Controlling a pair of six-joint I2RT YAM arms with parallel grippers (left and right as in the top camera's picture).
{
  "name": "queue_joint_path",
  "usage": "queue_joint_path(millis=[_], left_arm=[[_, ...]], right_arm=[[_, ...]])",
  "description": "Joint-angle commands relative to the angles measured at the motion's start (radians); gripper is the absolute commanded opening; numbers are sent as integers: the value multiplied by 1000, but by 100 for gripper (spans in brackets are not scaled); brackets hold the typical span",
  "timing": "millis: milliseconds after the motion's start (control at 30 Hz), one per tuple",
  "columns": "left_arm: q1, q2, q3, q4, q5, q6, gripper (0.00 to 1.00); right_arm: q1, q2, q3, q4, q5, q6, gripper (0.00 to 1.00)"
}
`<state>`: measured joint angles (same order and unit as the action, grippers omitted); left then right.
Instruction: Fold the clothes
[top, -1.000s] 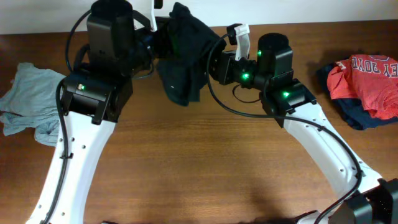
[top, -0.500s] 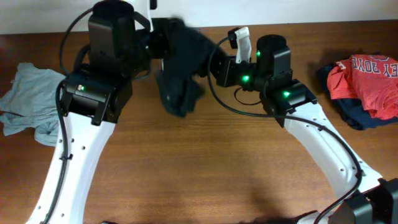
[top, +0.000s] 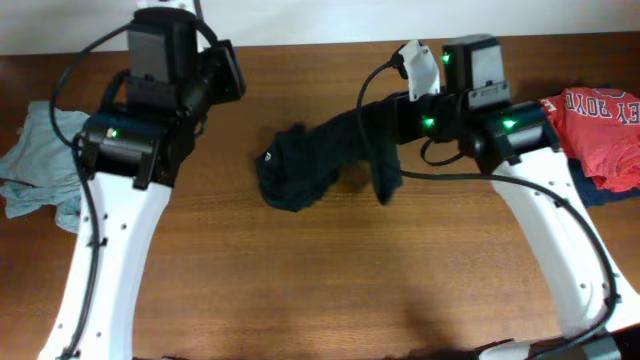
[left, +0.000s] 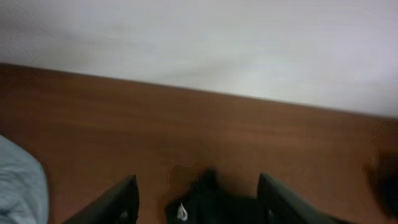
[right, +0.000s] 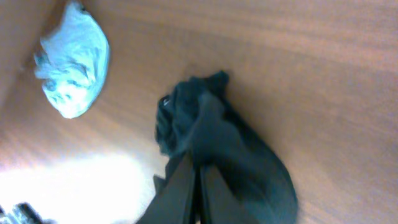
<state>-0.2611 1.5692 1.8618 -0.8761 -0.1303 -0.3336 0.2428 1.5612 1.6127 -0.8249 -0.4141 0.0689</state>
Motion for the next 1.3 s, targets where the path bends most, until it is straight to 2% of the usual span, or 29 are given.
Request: queue_joint_path(millis=[0,433,667,767,967,1267], left_arm=[[0,61,18,-21,118,84,60],[0,80,18,-33,145,98,59],[-3,76,18,-31,349,208,58],[-20,76,18,-70,426,268,55],[-94,92,17,-147,413,437,55],[-134,85,18,-155,402,441,54]], right_arm=[[-1,-18,116,-45,71,-133,4],[-1,-18,414,5,109,-120,4],[-1,-18,547,14,113,-113,4],[-1,-18,553,10,114,-105,4],[-1,11,553,-25,120,-87,4],[-1,19,553,-56,108,-74,4]])
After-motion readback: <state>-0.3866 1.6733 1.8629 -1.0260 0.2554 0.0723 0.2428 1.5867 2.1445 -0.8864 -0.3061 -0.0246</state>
